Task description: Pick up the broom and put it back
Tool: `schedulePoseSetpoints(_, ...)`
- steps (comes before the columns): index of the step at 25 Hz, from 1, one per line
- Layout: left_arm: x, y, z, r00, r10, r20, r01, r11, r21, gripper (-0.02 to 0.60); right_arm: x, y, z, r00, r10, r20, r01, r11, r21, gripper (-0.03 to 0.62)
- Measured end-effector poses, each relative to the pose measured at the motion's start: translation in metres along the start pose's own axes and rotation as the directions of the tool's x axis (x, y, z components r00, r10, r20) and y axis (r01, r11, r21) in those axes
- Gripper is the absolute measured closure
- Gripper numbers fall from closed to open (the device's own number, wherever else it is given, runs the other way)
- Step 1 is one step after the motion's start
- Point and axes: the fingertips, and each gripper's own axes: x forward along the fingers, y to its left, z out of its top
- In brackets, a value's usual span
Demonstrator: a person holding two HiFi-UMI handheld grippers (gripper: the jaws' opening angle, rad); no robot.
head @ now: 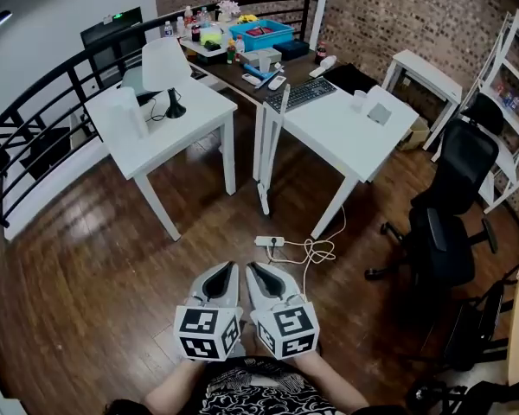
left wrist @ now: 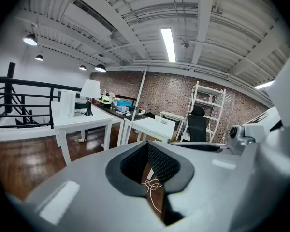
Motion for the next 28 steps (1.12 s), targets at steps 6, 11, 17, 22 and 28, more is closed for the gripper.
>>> schedulePoseSetpoints(6,0.031,0.034,0.017,0.998,-0.058,-0.015,0.058,0.998,-0.011,0.577,0.049,-0.008,0.013,0.999,-0.053,-0.01,0.053,0.999,-0.001,0.579)
schedulePoseSetpoints(11,0.05,0.061,0.029,0.996,-0.092,-0.021,0.092,0.996,-0.015,0.577,0.08,-0.011,0.02,0.995,-0.097,-0.02,0.097,0.995,-0.006,0.579)
schedulePoseSetpoints(17,0.067,0.087,0.035,0.994,-0.107,-0.027,0.106,0.994,-0.033,0.577,0.105,-0.017,0.021,0.991,-0.128,-0.03,0.128,0.992,0.008,0.579)
schedulePoseSetpoints(22,0.076,0.094,0.032,0.993,-0.109,-0.042,0.108,0.993,-0.044,0.577,0.115,-0.023,0.017,0.99,-0.135,-0.036,0.136,0.99,0.024,0.579)
schedulePoseSetpoints(28,0.097,0.089,0.033,0.993,-0.099,-0.059,0.097,0.995,-0.028,0.577,0.123,-0.049,0.017,0.99,-0.139,-0.027,0.14,0.988,0.058,0.579)
